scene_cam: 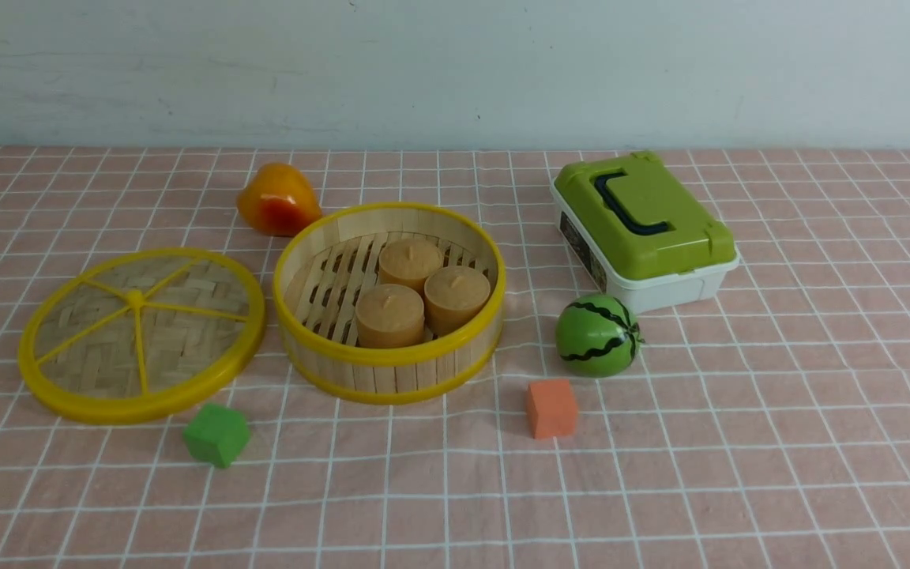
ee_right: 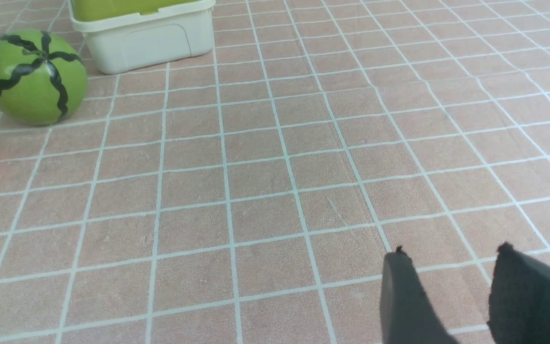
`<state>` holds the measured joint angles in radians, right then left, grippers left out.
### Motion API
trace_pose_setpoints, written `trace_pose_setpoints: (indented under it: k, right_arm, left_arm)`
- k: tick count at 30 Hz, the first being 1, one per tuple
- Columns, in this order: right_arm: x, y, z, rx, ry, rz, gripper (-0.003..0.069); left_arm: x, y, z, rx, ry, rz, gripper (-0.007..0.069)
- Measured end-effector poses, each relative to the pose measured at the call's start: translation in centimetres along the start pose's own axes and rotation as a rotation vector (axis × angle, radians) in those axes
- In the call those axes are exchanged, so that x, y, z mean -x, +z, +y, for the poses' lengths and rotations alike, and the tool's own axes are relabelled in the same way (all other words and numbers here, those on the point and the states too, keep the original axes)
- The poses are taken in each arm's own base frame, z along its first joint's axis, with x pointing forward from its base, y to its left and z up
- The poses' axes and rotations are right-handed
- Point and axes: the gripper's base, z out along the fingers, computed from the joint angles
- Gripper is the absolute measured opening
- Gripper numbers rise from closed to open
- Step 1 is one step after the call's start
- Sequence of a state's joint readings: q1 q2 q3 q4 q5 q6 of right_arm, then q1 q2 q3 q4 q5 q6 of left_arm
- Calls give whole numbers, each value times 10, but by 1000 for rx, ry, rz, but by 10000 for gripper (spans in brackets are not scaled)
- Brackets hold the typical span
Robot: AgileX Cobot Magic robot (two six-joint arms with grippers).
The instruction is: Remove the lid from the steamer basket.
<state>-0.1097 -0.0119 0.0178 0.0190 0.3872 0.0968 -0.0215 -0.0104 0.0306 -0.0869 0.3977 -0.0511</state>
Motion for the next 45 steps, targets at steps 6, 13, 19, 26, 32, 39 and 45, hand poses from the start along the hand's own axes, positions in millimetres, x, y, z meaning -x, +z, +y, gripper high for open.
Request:
trace_pose_setpoints:
  k: [6,13,19,26,32,39,45]
  right_arm:
    - [0,0,0,0,0,0,241]
    - [0,0,0,0,0,0,241]
    - [0,0,0,0,0,0,241]
    - [0,0,0,0,0,0,241]
    - [0,0,0,0,0,0,241]
    - [0,0,0,0,0,0,241]
    - [0,0,0,0,0,0,241]
  left_arm:
    - [0,0,0,0,0,0,-13]
    - [0,0,0,0,0,1,-13]
    - [0,0,0,0,0,1,-13]
    - [0,0,0,0,0,1,-9]
    - [0,0,0,0,0,1,-9]
    - [0,0,0,0,0,1,-1]
    - [0,0,0,0,0,1,3]
